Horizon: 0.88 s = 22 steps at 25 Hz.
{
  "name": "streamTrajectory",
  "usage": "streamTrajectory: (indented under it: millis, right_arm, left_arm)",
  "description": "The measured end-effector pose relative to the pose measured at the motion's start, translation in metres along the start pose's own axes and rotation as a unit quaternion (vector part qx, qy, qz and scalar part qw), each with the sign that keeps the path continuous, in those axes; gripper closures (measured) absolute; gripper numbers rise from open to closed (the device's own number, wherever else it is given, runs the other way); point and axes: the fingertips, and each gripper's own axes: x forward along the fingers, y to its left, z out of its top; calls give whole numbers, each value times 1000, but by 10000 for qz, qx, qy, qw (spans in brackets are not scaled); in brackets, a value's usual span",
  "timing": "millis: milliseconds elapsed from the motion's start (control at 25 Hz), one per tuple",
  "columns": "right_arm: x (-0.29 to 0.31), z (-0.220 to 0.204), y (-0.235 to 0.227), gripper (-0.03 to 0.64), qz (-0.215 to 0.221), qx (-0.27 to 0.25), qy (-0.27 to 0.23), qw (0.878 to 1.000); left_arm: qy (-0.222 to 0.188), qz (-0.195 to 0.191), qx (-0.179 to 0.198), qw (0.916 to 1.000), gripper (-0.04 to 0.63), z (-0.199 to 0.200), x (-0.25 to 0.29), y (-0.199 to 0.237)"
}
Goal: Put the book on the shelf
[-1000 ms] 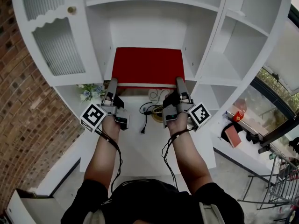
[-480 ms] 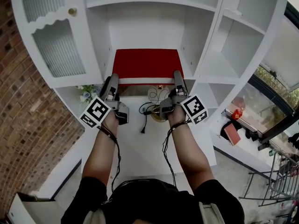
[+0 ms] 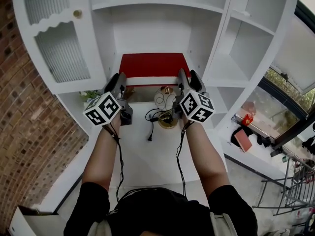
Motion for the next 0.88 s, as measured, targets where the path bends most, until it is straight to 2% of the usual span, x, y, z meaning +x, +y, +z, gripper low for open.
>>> streamTrajectory:
  millis: [240,400,680,800,880]
  right_arm:
    - [16,-4,-3,417,-1,-180,219,9996]
    - [24,-6,-5,417,-73,-250,352,9990]
    - [31,-10,-8,419,-264,-311,688,9968]
    - [29,-7,-5,417,-114,-329,746,9966]
    - [21,2,0,416,3,-457,564,9974]
  left_arm:
    - [105,19,176,9998,469,0,15,5]
    - [259,229,414,9985,471,-1,22,9]
    - [407,789,1286,9877,471,1,26,8]
    - [408,948,1810,9781,482,6,21,2]
    - [273,976,2197,9703,503,13,12,-7]
